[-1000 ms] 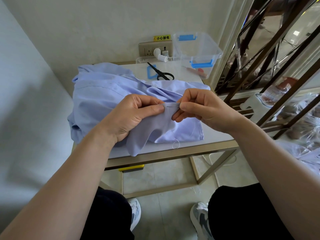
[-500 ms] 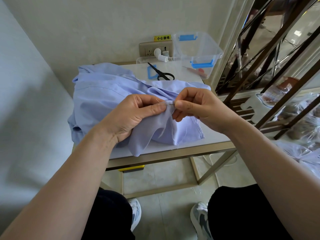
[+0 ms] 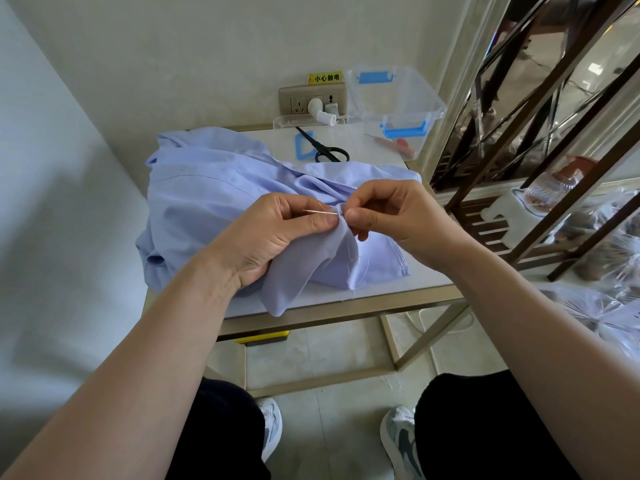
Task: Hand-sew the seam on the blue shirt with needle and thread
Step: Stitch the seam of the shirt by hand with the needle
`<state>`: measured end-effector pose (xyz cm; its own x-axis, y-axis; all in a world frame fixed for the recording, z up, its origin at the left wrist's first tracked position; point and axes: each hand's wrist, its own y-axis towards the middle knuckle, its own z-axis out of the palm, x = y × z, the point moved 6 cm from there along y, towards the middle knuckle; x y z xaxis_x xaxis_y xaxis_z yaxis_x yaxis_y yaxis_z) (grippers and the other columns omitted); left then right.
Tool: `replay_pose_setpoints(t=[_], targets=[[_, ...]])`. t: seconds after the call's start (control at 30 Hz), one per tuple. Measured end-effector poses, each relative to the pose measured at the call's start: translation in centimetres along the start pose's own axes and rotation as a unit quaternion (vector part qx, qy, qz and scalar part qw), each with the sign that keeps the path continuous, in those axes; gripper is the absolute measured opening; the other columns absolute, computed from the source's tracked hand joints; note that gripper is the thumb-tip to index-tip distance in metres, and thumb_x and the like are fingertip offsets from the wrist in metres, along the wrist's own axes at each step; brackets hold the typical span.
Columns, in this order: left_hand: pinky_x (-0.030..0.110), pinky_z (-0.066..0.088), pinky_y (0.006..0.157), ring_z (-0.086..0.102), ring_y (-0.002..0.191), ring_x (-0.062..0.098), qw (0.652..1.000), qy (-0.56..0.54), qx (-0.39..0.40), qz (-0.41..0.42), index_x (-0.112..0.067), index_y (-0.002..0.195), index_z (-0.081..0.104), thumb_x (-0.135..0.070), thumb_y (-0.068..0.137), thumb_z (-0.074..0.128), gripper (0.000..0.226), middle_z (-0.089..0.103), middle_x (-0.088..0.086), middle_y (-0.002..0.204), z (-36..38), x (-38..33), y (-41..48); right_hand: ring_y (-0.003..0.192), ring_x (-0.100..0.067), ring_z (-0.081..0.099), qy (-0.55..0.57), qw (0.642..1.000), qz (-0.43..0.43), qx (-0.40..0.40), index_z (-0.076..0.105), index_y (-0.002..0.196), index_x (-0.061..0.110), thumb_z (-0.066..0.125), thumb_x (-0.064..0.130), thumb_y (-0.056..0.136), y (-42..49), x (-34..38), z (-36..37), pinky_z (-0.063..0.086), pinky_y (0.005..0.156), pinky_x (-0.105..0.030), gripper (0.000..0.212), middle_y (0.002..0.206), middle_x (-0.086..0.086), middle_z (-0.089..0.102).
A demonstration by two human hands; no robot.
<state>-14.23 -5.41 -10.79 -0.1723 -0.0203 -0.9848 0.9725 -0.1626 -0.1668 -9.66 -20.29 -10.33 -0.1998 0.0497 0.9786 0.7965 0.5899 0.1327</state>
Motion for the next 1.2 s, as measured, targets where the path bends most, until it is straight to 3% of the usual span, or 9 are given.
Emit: replay_pose_setpoints(t=[0.23, 0.43, 0.57, 0.7, 0.83, 0.9, 0.97, 1.07, 1.2], targets=[[0.031, 0.047, 0.075, 0.061, 0.075, 0.016, 0.996, 0.050, -0.074, 0.003, -0.018, 0.069, 0.074, -0.017, 0.082, 0.074, 0.014, 0.067, 0.007, 0.077, -0.9, 0.0, 0.5, 0.066, -0.011, 0.051, -0.136, 0.986, -0.072, -0.072, 0.071, 0.093, 0.018, 0.076, 0.012, 0.084, 0.1, 1.2, -0.5, 0.048, 0.066, -0.025, 0.011, 0.110, -0.003, 0.062], [0.031, 0.043, 0.074, 0.058, 0.074, 0.015, 0.993, 0.097, -0.068, 0.007, -0.019, 0.069, 0.075, -0.020, 0.084, 0.074, 0.015, 0.065, 0.007, 0.073, -0.6, 0.1, 0.6, 0.095, 0.002, 0.048, -0.287, 0.934, -0.188, -0.099, 0.074, 0.084, 0.016, 0.076, 0.017, 0.083, -0.5, 2.5, 0.8, 0.036, 0.085, -0.010, 0.003, 0.105, -0.003, 0.054], [0.020, 0.038, 0.062, 0.050, 0.064, 0.006, 0.976, 0.172, -0.128, 0.019, -0.013, 0.072, 0.074, -0.022, 0.088, 0.070, 0.019, 0.060, 0.002, 0.067, -1.6, 0.5, 1.1, 0.100, -0.011, 0.057, -0.234, 0.944, -0.218, -0.079, 0.067, 0.086, 0.021, 0.072, 0.015, 0.087, -0.8, 3.2, 1.9, 0.044, 0.091, -0.025, 0.007, 0.099, 0.003, 0.060], [0.030, 0.041, 0.067, 0.052, 0.069, 0.014, 0.981, 0.111, -0.156, 0.022, -0.007, 0.078, 0.072, -0.022, 0.087, 0.070, 0.018, 0.060, 0.006, 0.072, -2.5, 0.8, 1.2, 0.090, -0.026, 0.070, -0.016, 0.991, -0.007, 0.136, 0.055, 0.092, 0.008, 0.057, 0.007, 0.096, -0.9, 1.5, 2.8, 0.047, 0.101, -0.051, 0.004, 0.083, -0.010, 0.074], [0.025, 0.042, 0.073, 0.055, 0.073, 0.009, 0.976, 0.115, -0.179, 0.038, -0.018, 0.079, 0.075, -0.023, 0.088, 0.070, 0.012, 0.065, 0.000, 0.075, -2.7, 0.6, 1.2, 0.064, -0.019, 0.069, 0.053, 0.823, 0.241, 0.512, 0.053, 0.094, 0.007, 0.045, -0.001, 0.097, -5.4, 0.0, 5.3, 0.058, 0.082, -0.046, 0.012, 0.065, -0.003, 0.067], [0.022, 0.043, 0.074, 0.056, 0.074, 0.006, 0.976, 0.117, -0.180, 0.042, -0.019, 0.080, 0.075, -0.023, 0.088, 0.070, 0.011, 0.066, -0.003, 0.076, -2.7, 0.5, 1.2, 0.051, -0.013, 0.060, 0.058, 0.796, 0.268, 0.540, 0.053, 0.094, 0.007, 0.044, 0.000, 0.097, -6.1, 0.2, 5.4, 0.059, 0.070, -0.037, 0.012, 0.058, -0.001, 0.057], [0.023, 0.043, 0.074, 0.056, 0.074, 0.007, 0.977, 0.116, -0.176, 0.042, -0.020, 0.078, 0.075, -0.023, 0.088, 0.070, 0.012, 0.067, -0.002, 0.076, -2.6, 0.4, 1.2, 0.046, -0.010, 0.050, 0.021, 0.864, 0.232, 0.447, 0.055, 0.092, 0.011, 0.048, 0.006, 0.097, -4.7, 0.1, 4.6, 0.053, 0.057, -0.025, 0.010, 0.055, 0.001, 0.047], [0.026, 0.046, 0.072, 0.059, 0.073, 0.009, 0.980, 0.105, -0.164, 0.042, -0.020, 0.076, 0.074, -0.023, 0.089, 0.070, 0.013, 0.069, -0.002, 0.074, -2.4, 0.5, 1.0, 0.045, -0.008, 0.032, -0.031, 0.973, 0.158, 0.162, 0.057, 0.087, 0.015, 0.061, 0.012, 0.095, -1.5, -0.2, 2.2, 0.032, 0.045, -0.016, 0.009, 0.054, 0.007, 0.037], [0.028, 0.050, 0.068, 0.063, 0.072, 0.013, 0.982, 0.095, -0.161, 0.036, -0.018, 0.079, 0.074, -0.024, 0.088, 0.071, 0.012, 0.071, 0.003, 0.075, -2.2, 0.5, 1.0, 0.049, -0.007, 0.022, -0.124, 0.989, 0.047, -0.064, 0.061, 0.081, 0.014, 0.076, 0.018, 0.084, -0.3, 0.6, 0.8, 0.024, 0.050, -0.014, 0.015, 0.053, 0.011, 0.024]])
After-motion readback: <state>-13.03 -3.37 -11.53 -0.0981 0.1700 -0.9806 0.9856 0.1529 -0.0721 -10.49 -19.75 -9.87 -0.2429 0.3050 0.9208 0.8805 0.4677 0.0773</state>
